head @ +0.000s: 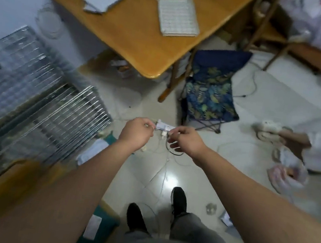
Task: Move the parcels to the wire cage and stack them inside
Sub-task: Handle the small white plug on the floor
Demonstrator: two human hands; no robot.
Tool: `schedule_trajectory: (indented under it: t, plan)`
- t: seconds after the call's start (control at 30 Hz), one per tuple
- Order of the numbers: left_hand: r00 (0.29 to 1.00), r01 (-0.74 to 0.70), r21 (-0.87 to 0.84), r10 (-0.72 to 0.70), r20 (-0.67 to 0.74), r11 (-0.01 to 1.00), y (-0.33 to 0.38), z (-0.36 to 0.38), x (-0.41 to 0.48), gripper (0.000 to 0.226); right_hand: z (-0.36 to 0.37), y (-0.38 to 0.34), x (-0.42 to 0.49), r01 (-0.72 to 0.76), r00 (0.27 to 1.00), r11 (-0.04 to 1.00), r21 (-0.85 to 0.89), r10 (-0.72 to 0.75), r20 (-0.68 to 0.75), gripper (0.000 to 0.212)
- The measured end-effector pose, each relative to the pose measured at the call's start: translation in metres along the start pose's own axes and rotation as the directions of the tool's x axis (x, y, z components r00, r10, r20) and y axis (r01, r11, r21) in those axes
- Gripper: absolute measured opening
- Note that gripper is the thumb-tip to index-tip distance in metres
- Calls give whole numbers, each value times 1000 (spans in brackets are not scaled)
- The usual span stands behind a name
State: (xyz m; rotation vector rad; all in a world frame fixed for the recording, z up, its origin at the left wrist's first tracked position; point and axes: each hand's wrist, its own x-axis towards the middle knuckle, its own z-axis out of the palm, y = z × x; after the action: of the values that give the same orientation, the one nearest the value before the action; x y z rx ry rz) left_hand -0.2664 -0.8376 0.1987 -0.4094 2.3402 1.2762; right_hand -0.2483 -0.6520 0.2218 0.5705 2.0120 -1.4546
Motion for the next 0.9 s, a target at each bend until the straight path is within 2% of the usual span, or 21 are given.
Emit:
schedule_trajectory:
  t: [0.1, 0.23, 0.43, 0.73, 0.9]
  plan:
    - [986, -111, 87, 98, 138, 990, 31, 45, 15, 15, -30, 29, -12, -30, 991, 992, 124, 45, -122, 18]
    - [932, -265, 213, 194, 306, 940, 71, 115, 13, 16, -77, 72, -37, -45, 960, 962, 269, 116, -254, 9]
    - [816, -428, 307, 218, 536, 850, 120, 230, -2, 21, -152, 153, -68, -31, 878, 870, 492, 260, -403, 5]
    - [658, -591, 366, 167, 734, 719, 166, 398, -38, 21, -255, 269, -99, -23, 766, 726, 687, 455, -454, 16]
    - [534, -701, 370, 105, 839, 610, 182, 475, -56, 22, -294, 322, -115, 47, 678, 611, 790, 562, -474, 7]
